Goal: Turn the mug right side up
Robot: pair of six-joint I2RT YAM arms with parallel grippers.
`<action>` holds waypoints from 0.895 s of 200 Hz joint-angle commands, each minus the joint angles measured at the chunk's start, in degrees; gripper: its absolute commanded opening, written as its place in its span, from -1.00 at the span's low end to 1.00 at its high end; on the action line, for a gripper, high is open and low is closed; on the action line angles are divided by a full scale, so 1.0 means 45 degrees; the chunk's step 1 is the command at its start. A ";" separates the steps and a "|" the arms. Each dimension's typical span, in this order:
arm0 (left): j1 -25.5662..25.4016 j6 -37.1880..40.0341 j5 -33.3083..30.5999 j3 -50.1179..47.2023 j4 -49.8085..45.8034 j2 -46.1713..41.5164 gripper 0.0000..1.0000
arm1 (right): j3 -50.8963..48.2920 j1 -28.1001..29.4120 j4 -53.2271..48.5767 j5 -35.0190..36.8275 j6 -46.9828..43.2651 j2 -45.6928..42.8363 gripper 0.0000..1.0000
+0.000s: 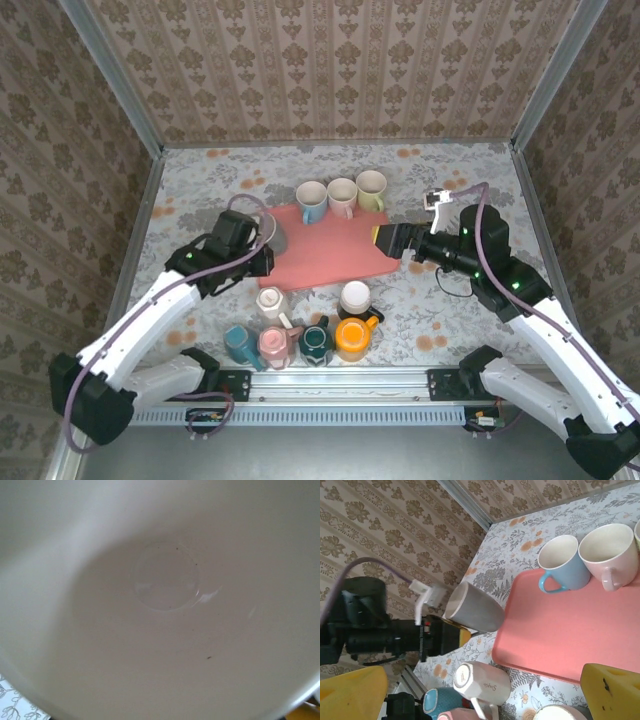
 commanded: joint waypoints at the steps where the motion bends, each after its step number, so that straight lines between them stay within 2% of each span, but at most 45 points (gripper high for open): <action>1: 0.0367 0.0824 -0.0685 0.0461 0.1423 0.0299 -1.00 | 0.0262 0.0166 -0.0184 -0.0137 -0.0092 -0.0052 1.00; 14: 0.0842 0.0632 -0.0366 0.0023 0.2636 0.0339 -1.00 | 0.0022 0.0191 0.0050 -0.0019 -0.0192 -0.0322 1.00; 24: 0.1156 0.0854 -0.0088 0.0306 0.2786 0.0751 -1.00 | 0.0052 0.0191 -0.0079 0.0075 -0.0345 -0.0394 1.00; 48: 0.1206 0.1754 -0.0545 0.1254 0.2842 0.2053 -1.00 | 0.0351 0.0211 -0.0546 0.0139 -0.0717 -0.0209 1.00; 85: 0.1402 0.1503 -0.0038 0.1663 0.3640 0.3915 -1.00 | 0.0560 0.0230 -0.0865 0.0591 -0.0878 -0.0204 1.00; 179: 0.1579 0.1984 -0.0805 0.3560 0.3651 0.7273 -0.96 | 0.0404 0.0243 -0.1202 0.0835 -0.1121 -0.0244 1.00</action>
